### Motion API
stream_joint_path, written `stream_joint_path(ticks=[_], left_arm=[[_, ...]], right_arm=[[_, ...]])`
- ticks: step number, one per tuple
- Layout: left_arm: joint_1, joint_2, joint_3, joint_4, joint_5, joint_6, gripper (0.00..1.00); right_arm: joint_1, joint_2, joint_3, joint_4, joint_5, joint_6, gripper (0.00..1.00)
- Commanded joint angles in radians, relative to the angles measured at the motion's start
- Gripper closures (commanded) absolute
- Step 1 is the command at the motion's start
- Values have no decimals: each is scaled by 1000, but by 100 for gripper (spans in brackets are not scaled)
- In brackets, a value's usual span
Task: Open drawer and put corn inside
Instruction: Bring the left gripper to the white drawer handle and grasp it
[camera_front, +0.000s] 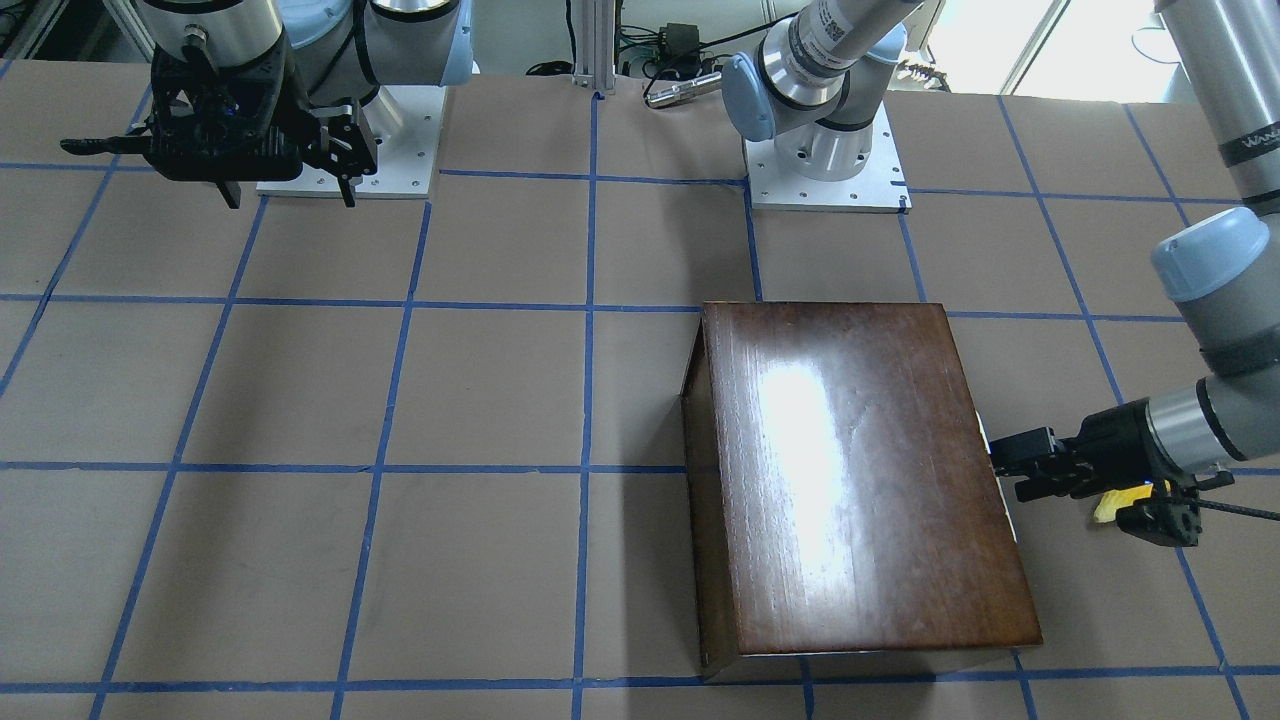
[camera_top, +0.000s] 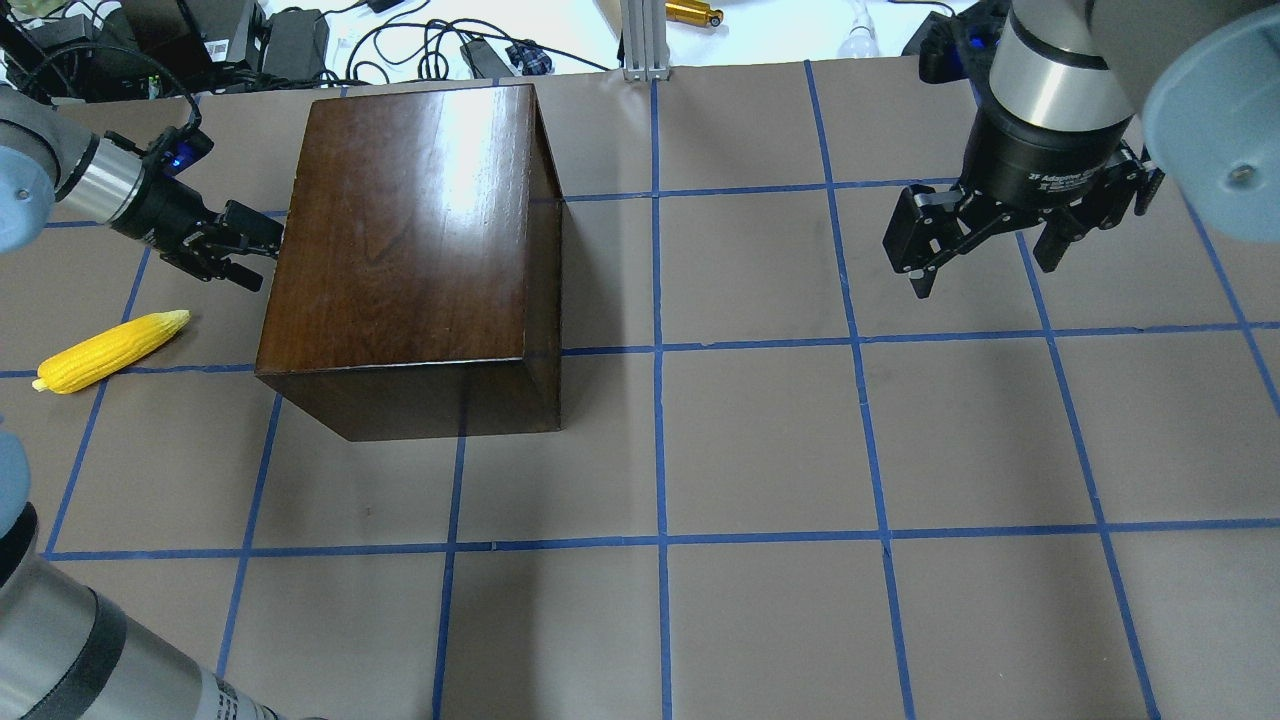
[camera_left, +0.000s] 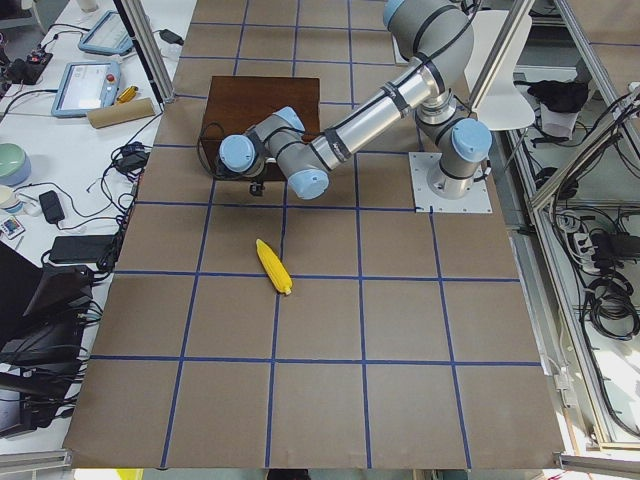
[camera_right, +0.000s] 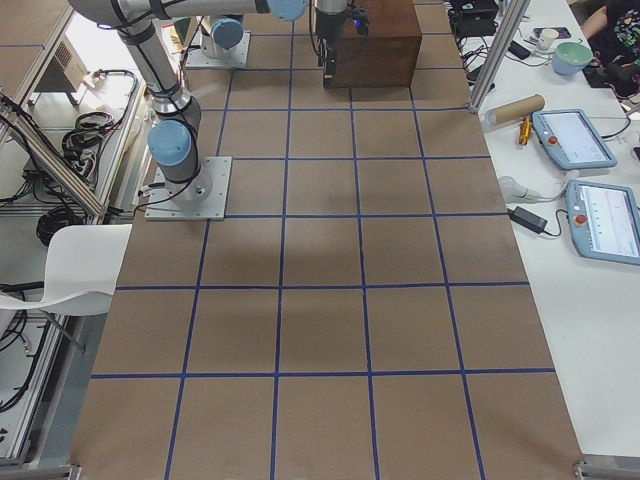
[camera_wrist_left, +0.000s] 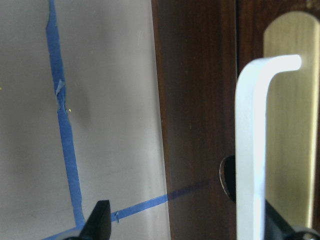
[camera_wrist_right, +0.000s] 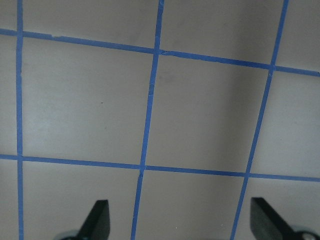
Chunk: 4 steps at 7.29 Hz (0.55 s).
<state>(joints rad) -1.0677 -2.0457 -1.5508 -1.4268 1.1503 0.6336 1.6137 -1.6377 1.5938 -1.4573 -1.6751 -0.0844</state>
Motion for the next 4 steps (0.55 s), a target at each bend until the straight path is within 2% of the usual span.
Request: stream_joint_path(ticks=[1,4], left_arm=[[0,-7,3,0,5,0,0],[5,-5,11,0,54,1,0]], right_arm=[[0,1,0,0,0,0,0],[0,1,0,0,0,0,0]])
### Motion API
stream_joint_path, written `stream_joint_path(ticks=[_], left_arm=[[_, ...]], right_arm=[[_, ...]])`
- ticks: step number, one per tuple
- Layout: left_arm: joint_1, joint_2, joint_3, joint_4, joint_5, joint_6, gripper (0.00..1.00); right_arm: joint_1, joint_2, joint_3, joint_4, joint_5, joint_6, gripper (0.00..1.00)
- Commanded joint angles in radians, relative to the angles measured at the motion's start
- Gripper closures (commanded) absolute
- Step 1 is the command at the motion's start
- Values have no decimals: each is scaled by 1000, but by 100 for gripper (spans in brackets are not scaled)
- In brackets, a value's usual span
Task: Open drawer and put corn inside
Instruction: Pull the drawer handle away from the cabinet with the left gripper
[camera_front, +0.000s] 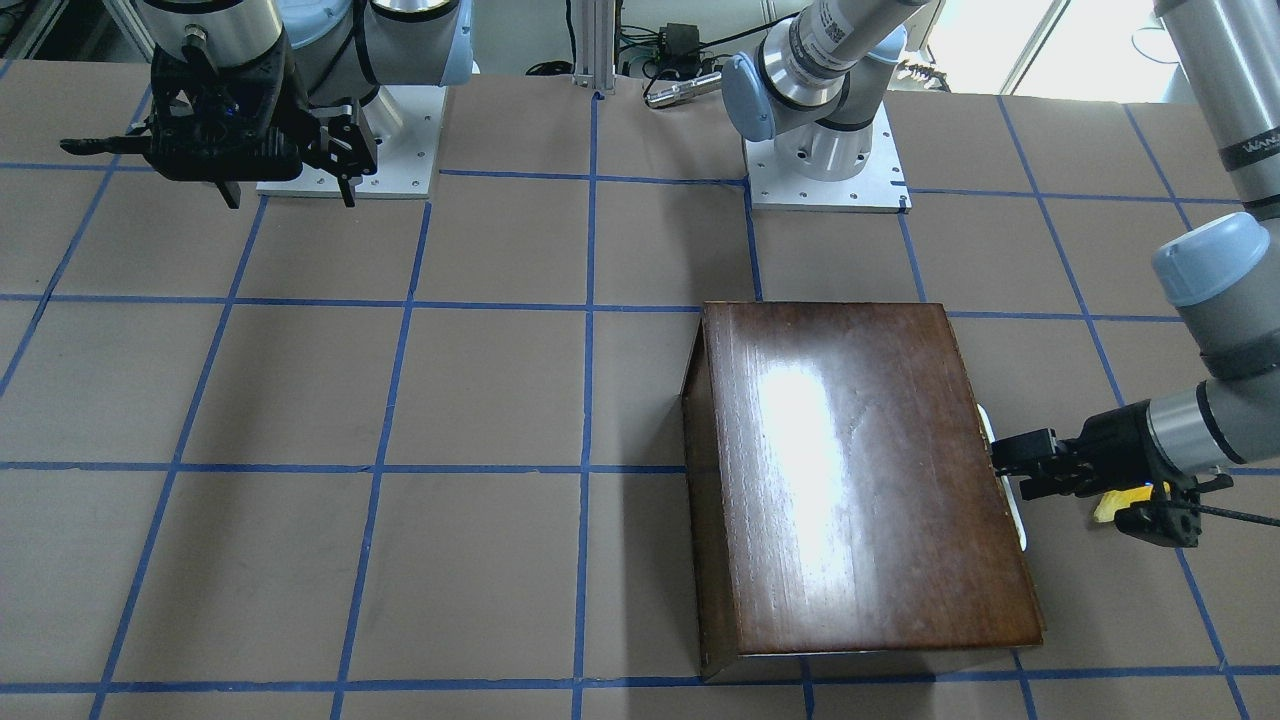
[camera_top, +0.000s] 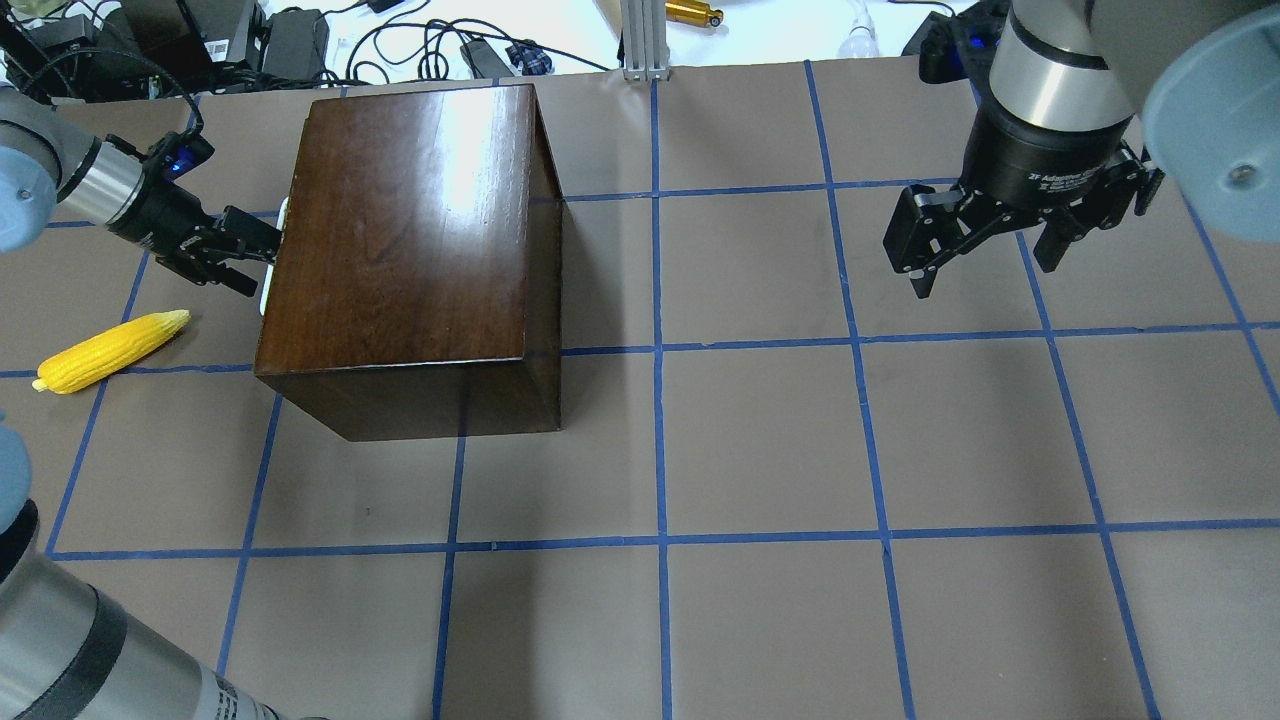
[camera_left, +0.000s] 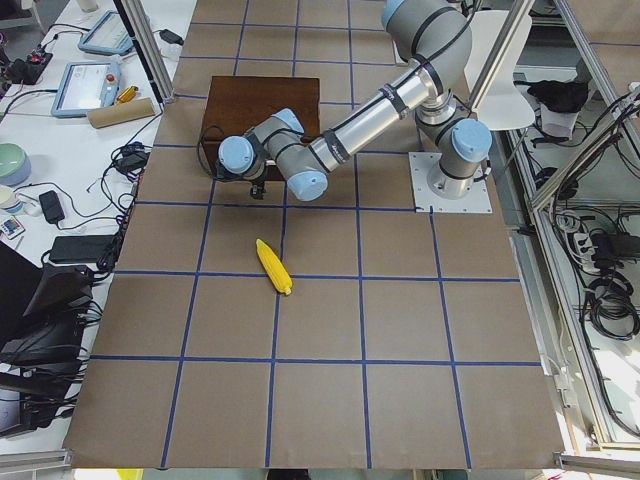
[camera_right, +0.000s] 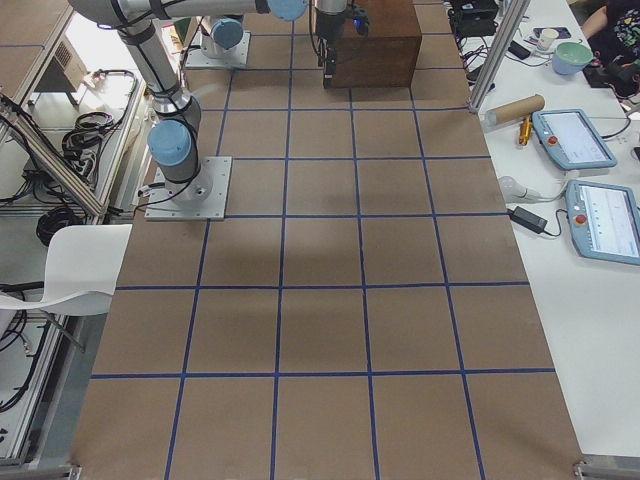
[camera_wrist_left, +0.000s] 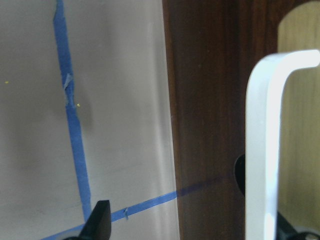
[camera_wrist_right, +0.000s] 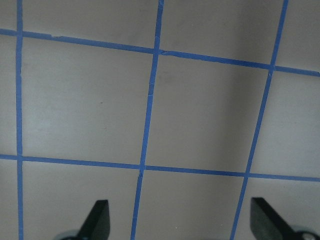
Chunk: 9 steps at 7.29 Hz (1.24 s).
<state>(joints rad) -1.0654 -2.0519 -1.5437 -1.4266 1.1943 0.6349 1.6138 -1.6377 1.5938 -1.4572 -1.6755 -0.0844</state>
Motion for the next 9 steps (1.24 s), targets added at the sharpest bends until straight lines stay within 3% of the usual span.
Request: stream_joint_path(ticks=[1,9], left_arm=[[8,1,4,0,11,5,0],[91,1,5,23,64,6,0]], right_arm=[[0,-1,0,0,0,0,0],[0,-1,0,0,0,0,0]])
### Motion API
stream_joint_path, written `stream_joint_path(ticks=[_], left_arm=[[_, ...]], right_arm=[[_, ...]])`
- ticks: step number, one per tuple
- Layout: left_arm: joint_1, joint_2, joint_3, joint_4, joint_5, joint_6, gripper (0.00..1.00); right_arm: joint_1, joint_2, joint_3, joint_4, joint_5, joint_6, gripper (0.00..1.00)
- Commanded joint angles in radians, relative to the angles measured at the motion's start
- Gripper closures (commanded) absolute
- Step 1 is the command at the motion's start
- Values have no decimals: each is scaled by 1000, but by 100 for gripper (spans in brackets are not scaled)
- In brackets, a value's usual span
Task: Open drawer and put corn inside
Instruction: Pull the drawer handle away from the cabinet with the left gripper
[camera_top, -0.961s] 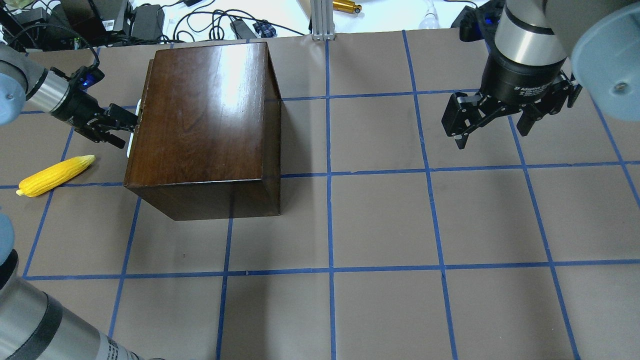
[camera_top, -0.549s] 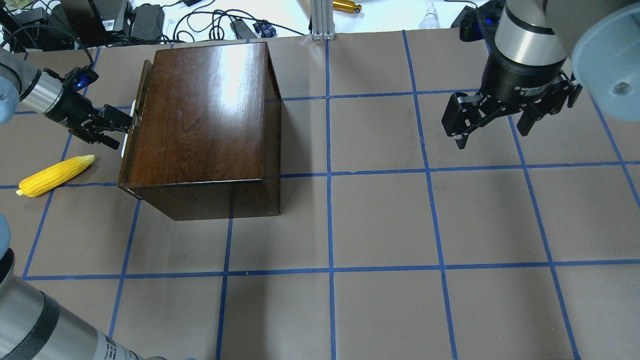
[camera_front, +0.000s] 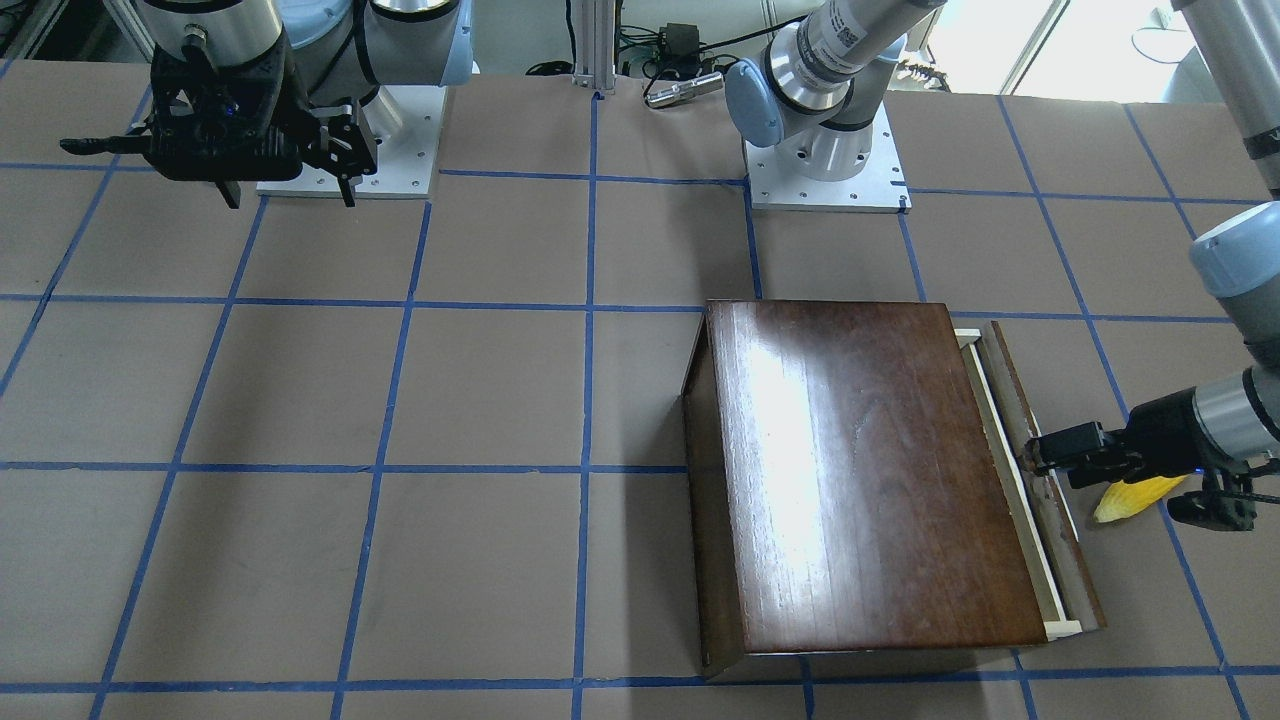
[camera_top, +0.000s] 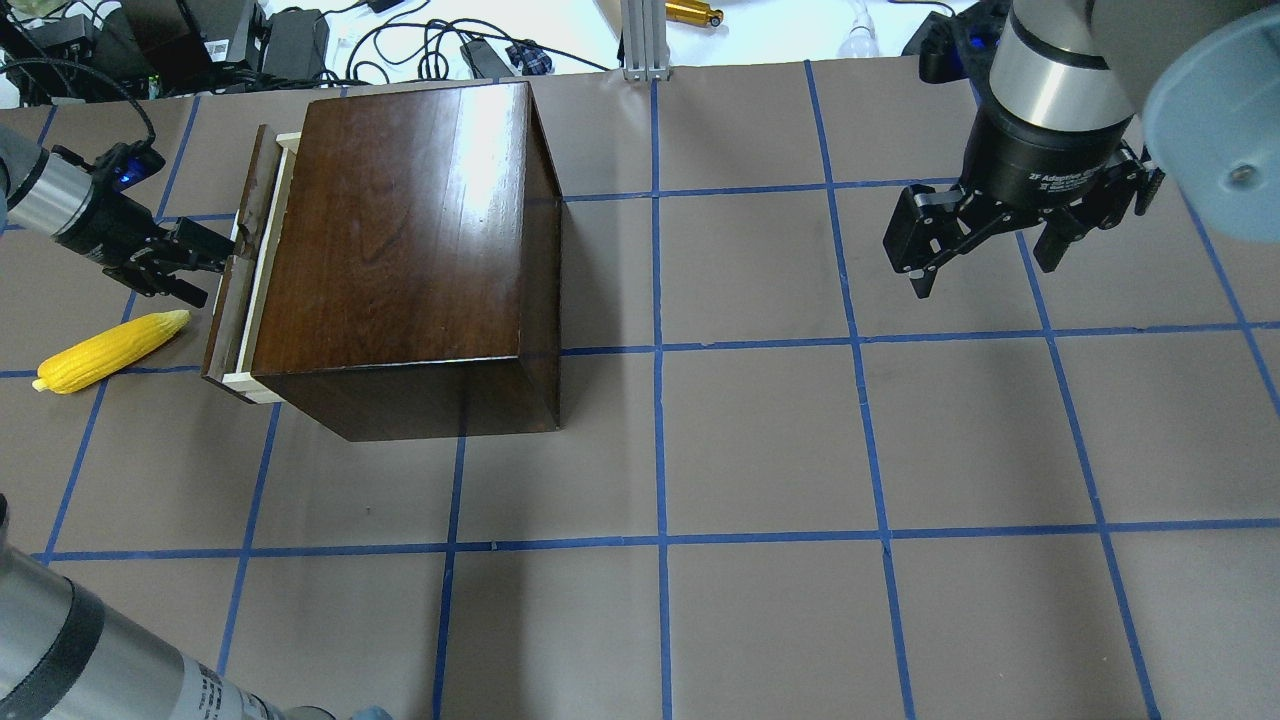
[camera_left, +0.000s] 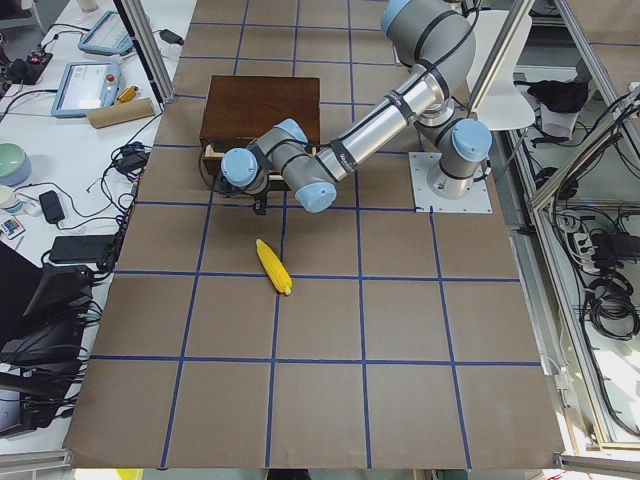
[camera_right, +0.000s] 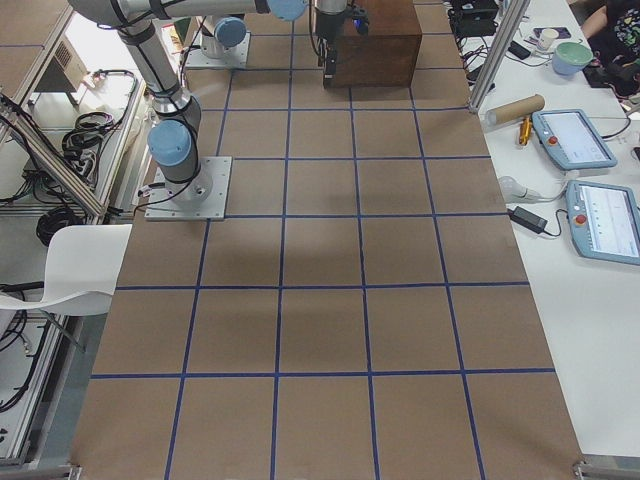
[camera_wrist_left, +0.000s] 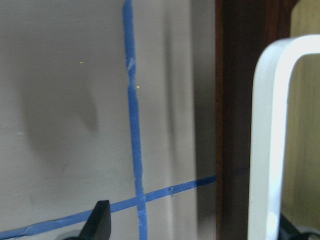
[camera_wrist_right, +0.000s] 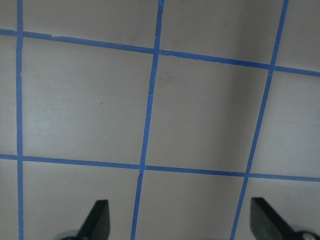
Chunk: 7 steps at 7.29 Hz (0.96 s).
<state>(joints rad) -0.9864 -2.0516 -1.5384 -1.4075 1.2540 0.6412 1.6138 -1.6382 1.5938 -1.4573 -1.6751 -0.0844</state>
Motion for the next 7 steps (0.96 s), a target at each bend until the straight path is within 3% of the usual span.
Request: stream_joint_path(ticks=[1,7], left_arm=[[14,1,1,4,11,0,0],[58,1,0,21,33,3,0]], right_arm=[[0,1,0,0,0,0,0],[0,0,0,0,-1,0,0]])
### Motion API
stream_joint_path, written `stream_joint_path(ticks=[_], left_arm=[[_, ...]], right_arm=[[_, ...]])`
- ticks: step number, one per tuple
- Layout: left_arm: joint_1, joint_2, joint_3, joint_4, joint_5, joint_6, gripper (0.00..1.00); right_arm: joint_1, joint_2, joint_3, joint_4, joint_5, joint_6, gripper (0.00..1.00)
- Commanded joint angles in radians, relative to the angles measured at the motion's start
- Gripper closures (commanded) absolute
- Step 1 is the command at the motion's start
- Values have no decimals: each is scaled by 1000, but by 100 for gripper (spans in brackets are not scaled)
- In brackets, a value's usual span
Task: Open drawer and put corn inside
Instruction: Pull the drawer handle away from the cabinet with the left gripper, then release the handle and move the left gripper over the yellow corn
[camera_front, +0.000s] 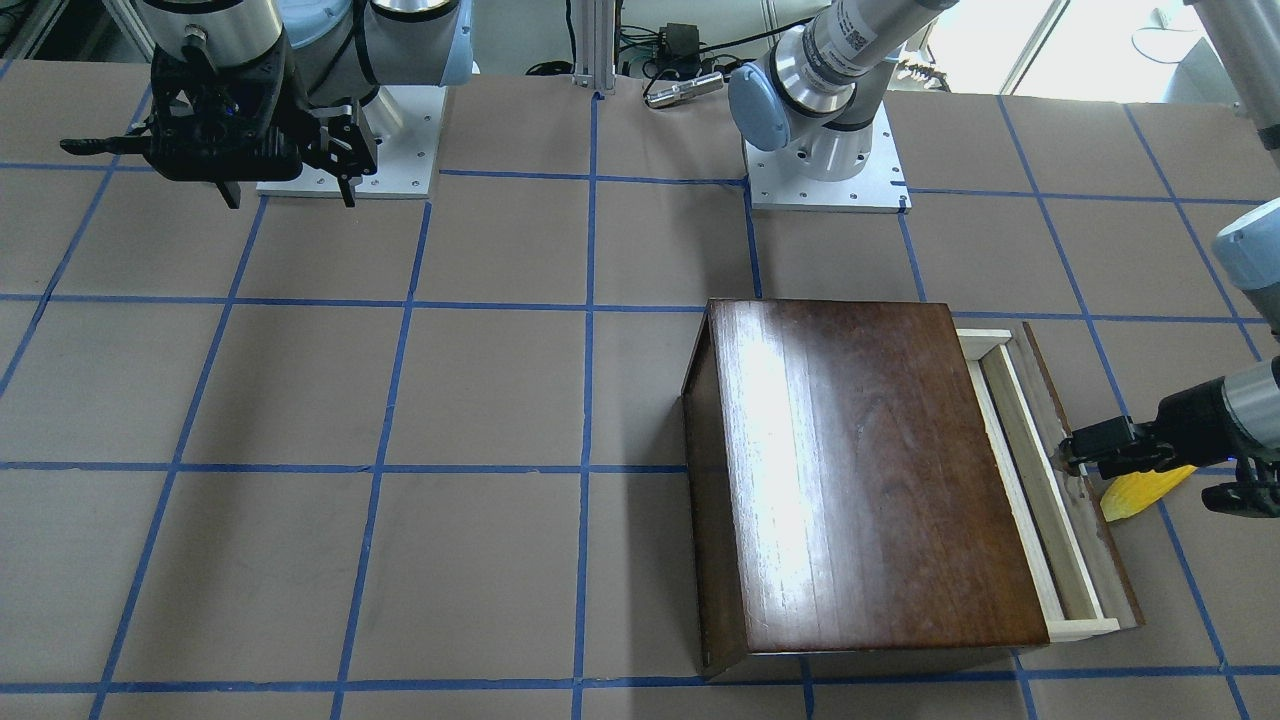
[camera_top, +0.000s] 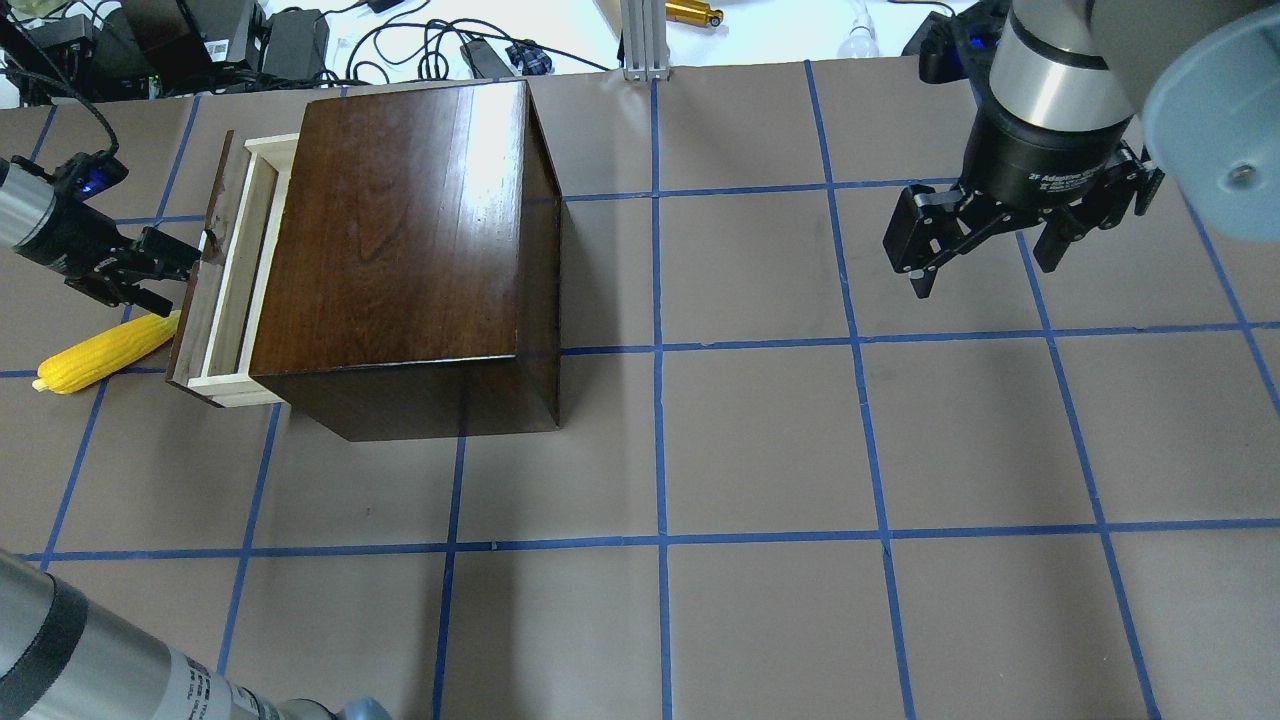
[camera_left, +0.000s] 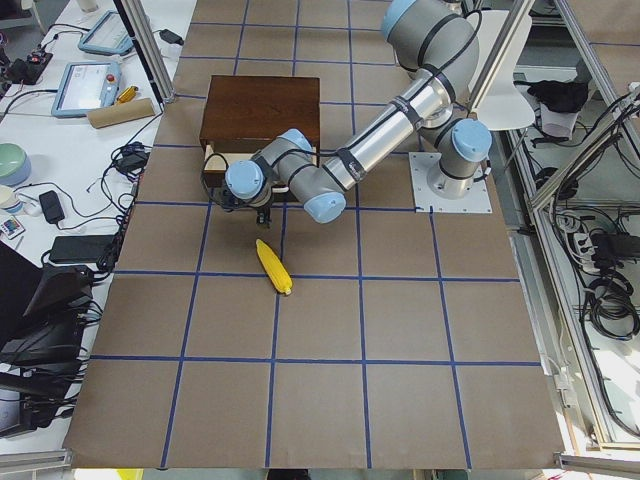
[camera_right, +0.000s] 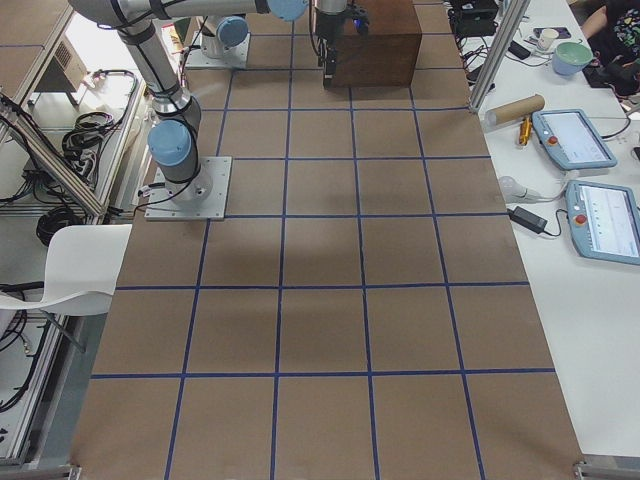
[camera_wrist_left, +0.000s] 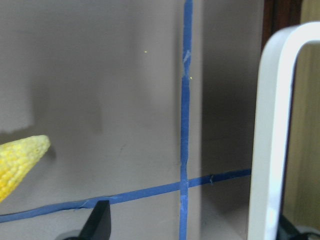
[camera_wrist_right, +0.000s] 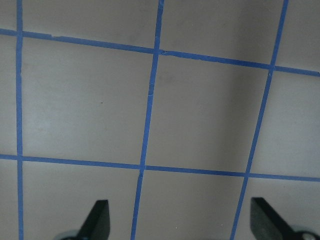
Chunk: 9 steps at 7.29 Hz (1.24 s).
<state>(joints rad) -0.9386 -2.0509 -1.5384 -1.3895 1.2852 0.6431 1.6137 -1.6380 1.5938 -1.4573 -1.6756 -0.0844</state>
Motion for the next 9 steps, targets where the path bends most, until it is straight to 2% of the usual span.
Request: stream_joint_path(ticks=[1,9], left_arm=[[15,0,-2,12,3,1,0],[50,24,-2,15,11,3,0]], right_arm=[[0,0,0,0,0,0,0],[0,0,0,0,0,0,0]])
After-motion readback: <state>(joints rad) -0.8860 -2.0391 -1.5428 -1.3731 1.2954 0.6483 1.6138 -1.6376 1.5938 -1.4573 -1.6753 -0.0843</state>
